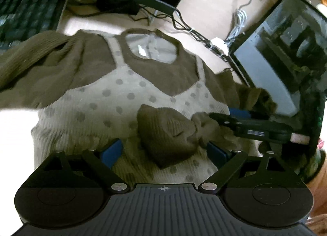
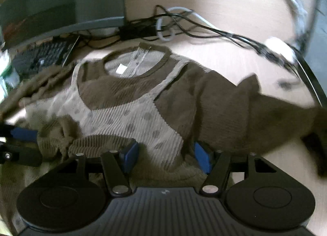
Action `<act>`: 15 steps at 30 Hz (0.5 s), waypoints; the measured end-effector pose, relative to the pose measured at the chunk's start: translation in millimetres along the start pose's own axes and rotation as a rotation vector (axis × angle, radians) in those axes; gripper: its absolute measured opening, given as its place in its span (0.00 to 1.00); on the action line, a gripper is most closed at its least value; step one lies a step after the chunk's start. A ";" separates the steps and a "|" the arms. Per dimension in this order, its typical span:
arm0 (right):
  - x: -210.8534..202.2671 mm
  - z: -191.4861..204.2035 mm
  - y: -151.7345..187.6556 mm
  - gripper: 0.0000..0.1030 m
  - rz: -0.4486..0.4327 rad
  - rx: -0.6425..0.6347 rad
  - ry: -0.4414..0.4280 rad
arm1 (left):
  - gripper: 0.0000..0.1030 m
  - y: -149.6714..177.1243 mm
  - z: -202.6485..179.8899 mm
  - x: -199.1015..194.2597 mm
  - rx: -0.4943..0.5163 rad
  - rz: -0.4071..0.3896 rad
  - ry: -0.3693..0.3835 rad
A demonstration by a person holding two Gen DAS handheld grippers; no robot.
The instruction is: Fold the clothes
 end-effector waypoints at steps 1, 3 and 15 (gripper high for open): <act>-14.2 -13.2 4.1 0.52 -0.026 0.071 0.027 | 0.91 1.5 1.1 -3.3 -0.018 -0.006 0.008; -40.0 -48.6 12.3 0.53 -0.073 0.224 0.118 | 0.91 2.8 4.4 -6.7 -0.041 -0.020 0.021; -2.0 -144.7 -25.5 0.06 -0.127 0.562 0.310 | 0.92 -6.7 -8.6 -24.9 -0.019 -0.044 -0.036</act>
Point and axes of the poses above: each gripper's, at about its wrist camera, not at the fingertips, and x roughly the way its jaws point, z to its left, y to its underside, the point moved 6 cm from there along x, roughly the way its jaws point, and after that the axes turned 15 degrees about y, right-handed, at the moved point
